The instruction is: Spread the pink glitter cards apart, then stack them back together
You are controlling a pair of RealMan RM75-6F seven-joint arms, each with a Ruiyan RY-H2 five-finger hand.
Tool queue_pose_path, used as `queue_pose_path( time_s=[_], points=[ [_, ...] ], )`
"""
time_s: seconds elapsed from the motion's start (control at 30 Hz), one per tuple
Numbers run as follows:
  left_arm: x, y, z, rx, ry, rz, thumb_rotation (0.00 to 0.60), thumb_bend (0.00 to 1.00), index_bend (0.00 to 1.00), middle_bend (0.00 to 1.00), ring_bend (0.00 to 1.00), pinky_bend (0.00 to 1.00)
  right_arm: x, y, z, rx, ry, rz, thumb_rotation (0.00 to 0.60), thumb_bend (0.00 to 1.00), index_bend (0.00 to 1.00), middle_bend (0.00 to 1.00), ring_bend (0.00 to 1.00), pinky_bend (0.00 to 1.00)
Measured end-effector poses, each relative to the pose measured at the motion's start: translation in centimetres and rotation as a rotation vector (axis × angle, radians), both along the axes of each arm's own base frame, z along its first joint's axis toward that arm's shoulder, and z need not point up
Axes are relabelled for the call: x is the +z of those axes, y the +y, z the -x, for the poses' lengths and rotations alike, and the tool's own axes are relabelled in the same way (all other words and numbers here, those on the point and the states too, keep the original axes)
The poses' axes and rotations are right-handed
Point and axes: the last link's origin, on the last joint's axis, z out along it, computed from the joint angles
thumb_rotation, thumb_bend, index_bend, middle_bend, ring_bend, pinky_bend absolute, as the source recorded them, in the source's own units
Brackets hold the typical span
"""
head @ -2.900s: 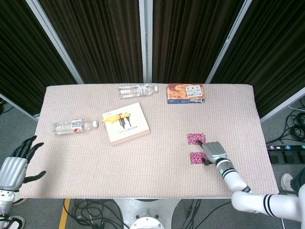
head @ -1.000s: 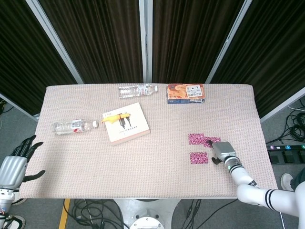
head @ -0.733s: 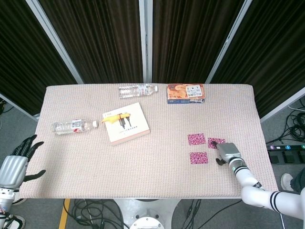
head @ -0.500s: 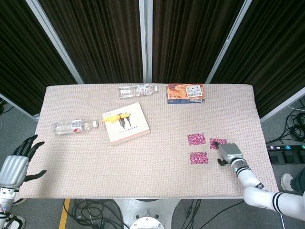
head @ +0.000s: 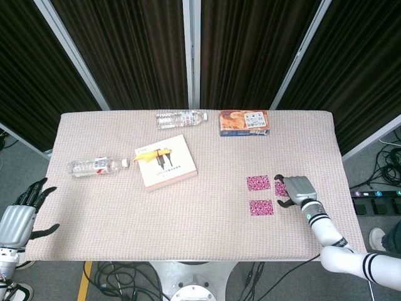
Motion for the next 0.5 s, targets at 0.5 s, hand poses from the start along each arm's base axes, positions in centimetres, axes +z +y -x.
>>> queue_pose_path(
  time_s=[0.5],
  points=[
    [0.1, -0.1, 0.5, 0.010, -0.010, -0.002, 0.600, 0.00, 0.21, 0.14, 0.09, 0.23, -2.9, -2.8, -2.7, 0.264, 0.224, 0.096, 0.600, 0.00, 0.32, 0.89, 0.94, 0.96]
  ],
)
